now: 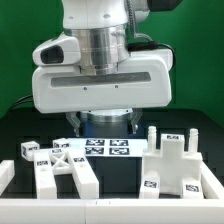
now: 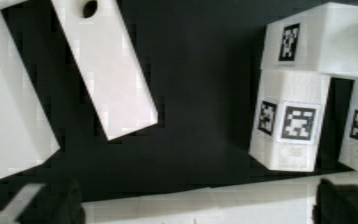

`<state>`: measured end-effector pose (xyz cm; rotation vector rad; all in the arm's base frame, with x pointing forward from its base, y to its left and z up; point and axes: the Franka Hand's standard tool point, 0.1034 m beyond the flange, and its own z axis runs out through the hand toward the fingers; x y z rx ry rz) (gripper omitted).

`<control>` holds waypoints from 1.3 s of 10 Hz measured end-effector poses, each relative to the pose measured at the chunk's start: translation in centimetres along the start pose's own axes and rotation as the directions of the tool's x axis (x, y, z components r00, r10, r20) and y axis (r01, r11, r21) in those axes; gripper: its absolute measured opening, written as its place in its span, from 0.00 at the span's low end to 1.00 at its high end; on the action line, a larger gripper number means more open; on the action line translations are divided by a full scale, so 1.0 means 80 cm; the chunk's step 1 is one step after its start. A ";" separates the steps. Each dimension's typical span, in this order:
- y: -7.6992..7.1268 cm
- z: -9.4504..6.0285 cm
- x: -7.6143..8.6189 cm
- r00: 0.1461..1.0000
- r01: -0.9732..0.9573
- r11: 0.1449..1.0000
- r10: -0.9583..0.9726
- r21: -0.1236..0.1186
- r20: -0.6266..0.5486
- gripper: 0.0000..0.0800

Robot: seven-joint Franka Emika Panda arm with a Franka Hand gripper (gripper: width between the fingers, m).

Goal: Assemble chair

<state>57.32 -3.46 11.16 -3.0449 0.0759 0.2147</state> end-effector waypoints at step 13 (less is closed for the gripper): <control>0.056 0.136 -0.075 0.948 0.301 0.950 -0.308 -0.087 -0.076 0.81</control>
Offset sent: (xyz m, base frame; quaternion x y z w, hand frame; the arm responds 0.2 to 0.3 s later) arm -0.0319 0.0002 -0.0557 0.0653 0.0724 -0.1455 0.9845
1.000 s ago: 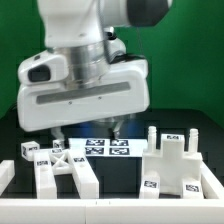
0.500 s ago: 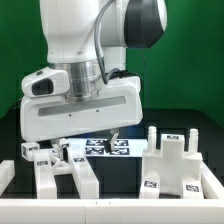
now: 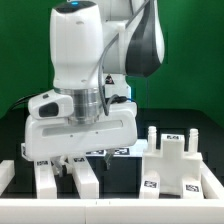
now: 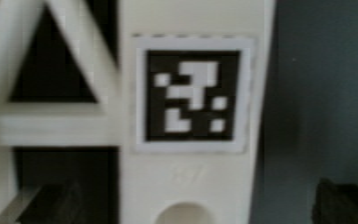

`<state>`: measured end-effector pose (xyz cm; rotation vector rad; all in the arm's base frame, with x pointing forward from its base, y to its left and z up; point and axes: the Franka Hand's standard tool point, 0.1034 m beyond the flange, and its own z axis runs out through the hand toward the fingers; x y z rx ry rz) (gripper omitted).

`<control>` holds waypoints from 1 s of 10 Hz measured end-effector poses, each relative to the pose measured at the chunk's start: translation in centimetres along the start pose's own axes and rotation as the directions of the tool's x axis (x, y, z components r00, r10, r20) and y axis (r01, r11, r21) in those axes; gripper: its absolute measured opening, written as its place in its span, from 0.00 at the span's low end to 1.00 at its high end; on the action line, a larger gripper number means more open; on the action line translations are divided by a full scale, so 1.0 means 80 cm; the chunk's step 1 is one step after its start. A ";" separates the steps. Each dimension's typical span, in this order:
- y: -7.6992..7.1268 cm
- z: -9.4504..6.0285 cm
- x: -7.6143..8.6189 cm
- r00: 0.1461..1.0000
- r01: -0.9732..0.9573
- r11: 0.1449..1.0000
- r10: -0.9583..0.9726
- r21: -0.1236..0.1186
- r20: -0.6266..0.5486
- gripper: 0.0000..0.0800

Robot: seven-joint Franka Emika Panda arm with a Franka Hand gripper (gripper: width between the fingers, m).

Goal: Assemble chair

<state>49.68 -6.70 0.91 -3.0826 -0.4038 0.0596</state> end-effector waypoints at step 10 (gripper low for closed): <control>-0.002 -0.028 0.011 0.984 -0.176 0.984 0.176 0.016 0.001 0.35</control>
Offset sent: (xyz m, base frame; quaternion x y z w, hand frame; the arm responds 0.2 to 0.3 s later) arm 0.0000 0.0000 0.0000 0.0000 0.0000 0.0000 1.0000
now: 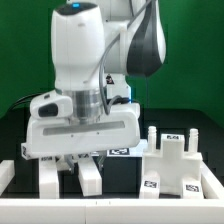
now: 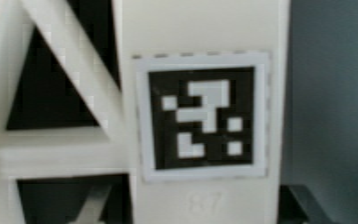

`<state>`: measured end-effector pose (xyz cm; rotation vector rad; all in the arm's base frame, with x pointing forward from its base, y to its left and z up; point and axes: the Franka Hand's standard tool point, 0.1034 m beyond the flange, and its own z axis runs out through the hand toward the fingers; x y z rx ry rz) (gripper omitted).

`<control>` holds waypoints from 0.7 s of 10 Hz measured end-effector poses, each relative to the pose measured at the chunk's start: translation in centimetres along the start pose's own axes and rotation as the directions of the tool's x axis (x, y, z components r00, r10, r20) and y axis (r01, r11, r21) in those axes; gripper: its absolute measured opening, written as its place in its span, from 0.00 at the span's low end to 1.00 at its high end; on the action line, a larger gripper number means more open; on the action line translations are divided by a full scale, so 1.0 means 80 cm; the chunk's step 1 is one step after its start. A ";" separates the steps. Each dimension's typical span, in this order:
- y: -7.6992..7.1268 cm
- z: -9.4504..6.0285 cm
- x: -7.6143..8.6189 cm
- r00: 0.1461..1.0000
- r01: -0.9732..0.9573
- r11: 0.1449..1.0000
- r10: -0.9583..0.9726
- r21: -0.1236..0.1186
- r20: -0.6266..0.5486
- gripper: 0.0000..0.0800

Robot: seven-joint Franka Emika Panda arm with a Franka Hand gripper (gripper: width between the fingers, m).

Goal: Assemble chair

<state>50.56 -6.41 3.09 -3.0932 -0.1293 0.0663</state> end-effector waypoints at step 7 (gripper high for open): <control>-0.069 -0.113 0.014 0.969 -0.248 0.967 0.247 0.051 0.028 0.35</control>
Offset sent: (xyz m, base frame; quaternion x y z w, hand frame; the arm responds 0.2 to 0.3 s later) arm -0.0034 0.0277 0.0902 -0.0413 -0.0502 0.0752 0.9951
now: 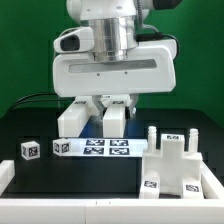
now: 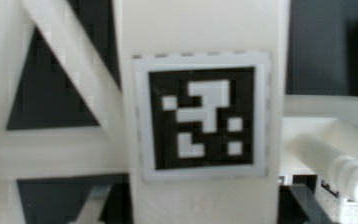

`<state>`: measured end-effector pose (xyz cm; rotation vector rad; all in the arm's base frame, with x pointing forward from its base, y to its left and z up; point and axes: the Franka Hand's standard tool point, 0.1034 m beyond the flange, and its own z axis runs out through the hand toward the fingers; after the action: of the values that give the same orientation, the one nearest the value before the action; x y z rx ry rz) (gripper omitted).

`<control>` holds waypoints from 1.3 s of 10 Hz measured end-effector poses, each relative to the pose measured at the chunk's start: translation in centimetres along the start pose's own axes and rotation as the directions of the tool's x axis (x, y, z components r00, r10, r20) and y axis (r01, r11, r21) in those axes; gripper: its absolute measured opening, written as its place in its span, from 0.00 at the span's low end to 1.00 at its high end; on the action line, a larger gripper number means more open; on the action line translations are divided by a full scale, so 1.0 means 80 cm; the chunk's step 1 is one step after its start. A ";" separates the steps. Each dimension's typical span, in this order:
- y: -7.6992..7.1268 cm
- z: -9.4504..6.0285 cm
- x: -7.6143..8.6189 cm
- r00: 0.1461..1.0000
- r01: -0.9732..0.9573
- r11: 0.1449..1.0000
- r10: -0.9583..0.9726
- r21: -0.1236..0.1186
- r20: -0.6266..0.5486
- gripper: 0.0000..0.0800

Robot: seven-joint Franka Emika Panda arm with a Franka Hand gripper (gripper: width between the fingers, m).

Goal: Assemble chair

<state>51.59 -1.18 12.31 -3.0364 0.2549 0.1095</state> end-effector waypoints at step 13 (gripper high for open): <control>-0.160 -0.014 0.018 0.995 -0.097 0.994 0.097 -0.058 0.001 0.36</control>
Offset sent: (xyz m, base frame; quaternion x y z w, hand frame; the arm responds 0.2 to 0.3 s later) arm 0.0353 0.0573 0.0513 -0.0224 -0.0168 0.0861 0.9959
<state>55.25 11.02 14.41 -3.0805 0.4055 0.1324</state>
